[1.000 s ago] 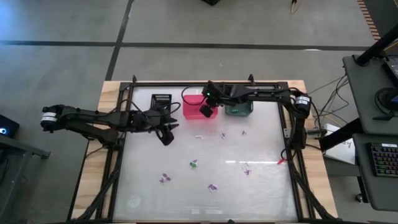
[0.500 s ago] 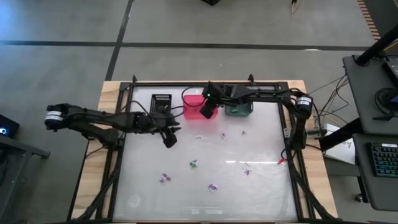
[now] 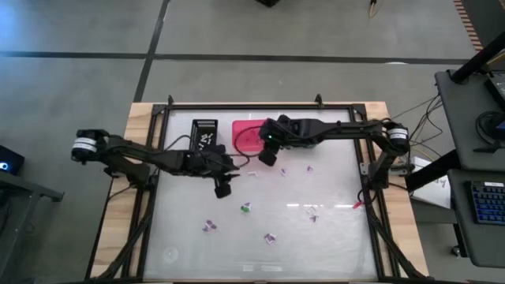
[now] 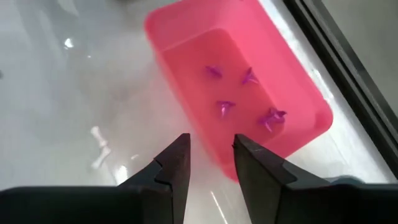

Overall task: Sort Halloween decoration
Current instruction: Put the white bone toy into the black bin

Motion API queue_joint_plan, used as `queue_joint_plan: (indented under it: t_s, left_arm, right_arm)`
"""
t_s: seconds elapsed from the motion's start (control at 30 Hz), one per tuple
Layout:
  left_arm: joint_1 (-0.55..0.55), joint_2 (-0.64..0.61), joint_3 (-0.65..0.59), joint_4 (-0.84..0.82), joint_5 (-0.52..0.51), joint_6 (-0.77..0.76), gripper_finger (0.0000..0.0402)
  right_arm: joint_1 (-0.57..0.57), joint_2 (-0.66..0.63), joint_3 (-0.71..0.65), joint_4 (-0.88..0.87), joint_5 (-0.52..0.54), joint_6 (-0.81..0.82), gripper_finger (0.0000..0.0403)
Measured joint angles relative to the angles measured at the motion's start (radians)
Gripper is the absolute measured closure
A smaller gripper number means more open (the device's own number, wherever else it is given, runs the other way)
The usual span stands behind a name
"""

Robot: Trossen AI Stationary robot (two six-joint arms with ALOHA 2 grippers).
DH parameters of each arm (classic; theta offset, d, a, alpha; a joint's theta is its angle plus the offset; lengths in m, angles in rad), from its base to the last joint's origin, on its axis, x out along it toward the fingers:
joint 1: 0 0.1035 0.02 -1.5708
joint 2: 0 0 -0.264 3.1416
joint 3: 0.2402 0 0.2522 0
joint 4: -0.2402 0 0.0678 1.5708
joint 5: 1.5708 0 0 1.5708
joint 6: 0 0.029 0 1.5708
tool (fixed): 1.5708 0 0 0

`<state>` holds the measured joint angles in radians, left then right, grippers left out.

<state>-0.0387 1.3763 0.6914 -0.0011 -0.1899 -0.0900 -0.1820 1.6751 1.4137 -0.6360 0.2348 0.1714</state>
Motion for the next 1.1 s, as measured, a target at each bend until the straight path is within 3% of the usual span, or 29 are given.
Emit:
queue_joint_plan:
  t_s: [0.33,0.67,0.87,1.1]
  left_arm:
    - [-0.023,0.220,0.000,0.272,0.050,0.128,0.0315]
    - [0.009,0.401,0.000,0.498,0.022,0.191,0.0315]
    - [0.014,0.394,-0.036,0.529,0.024,0.222,0.0315]
    - [0.028,0.328,-0.216,0.804,0.013,0.222,0.0315]
  right_arm:
    - [0.071,-0.195,-0.236,0.141,0.001,0.030,0.0280]
    - [0.130,-0.362,-0.439,0.270,0.001,0.136,0.0281]
    - [0.144,-0.394,-0.493,0.315,0.001,0.170,0.0281]
    - [0.147,-0.391,-0.498,0.332,0.001,0.168,0.0279]
